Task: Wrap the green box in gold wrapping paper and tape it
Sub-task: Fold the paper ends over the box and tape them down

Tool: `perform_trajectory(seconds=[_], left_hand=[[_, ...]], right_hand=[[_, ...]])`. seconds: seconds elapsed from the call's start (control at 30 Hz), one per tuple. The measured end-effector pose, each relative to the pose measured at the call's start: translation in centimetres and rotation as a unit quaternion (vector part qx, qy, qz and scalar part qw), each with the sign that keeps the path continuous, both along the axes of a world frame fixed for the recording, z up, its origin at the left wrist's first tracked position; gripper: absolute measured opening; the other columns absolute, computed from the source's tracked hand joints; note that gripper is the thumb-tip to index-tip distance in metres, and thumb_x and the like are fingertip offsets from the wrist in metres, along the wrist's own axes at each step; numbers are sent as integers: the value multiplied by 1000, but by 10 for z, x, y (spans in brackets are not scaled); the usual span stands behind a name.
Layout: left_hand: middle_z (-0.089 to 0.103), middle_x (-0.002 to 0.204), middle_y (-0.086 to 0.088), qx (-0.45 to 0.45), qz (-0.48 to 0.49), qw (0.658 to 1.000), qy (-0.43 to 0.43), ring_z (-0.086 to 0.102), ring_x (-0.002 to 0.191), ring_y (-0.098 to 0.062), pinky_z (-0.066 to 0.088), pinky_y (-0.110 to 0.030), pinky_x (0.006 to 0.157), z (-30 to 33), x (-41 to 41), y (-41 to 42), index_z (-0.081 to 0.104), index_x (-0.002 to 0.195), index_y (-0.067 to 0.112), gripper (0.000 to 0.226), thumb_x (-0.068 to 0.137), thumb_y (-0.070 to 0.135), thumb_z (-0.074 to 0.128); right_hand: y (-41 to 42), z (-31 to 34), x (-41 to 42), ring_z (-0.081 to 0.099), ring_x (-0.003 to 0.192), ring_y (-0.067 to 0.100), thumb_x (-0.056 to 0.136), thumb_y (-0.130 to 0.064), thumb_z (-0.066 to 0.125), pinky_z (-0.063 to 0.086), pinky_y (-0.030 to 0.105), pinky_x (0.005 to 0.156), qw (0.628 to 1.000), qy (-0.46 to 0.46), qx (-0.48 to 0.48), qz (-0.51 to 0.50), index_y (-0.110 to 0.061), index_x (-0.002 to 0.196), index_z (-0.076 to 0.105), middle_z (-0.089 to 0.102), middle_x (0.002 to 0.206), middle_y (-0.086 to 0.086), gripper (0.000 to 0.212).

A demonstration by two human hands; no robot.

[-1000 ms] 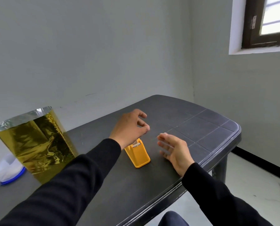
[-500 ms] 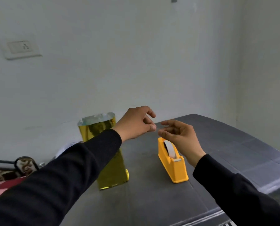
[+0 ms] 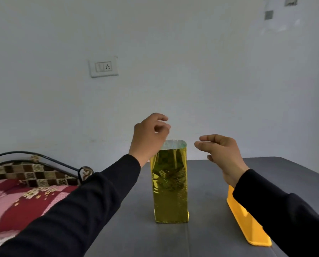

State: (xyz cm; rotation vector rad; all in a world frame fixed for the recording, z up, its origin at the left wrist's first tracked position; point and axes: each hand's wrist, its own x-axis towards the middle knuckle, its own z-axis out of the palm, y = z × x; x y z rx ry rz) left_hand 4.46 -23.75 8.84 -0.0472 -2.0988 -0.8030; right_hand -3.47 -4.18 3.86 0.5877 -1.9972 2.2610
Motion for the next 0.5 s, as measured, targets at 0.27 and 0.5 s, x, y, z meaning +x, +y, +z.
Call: perform_trajectory(seconds=[0.27, 0.5], left_hand=[[70, 104, 10, 280, 66, 955, -65, 63, 105, -11, 51, -31, 93, -76, -4, -74, 72, 102, 22, 13, 100, 23, 59], [72, 111, 8, 367, -53, 914, -168, 60, 114, -12, 52, -38, 96, -105, -20, -70, 75, 106, 30, 16, 102, 32, 60]], right_hand=[[-43, 26, -17, 60, 96, 5, 80, -25, 87, 46, 28, 79, 1000, 5, 17, 10, -18, 100, 76, 73, 103, -2, 23], [-72, 24, -28, 60, 92, 10, 82, -25, 86, 42, 22, 60, 999, -2, 47, 12, -17, 105, 75, 70, 104, 1, 27]])
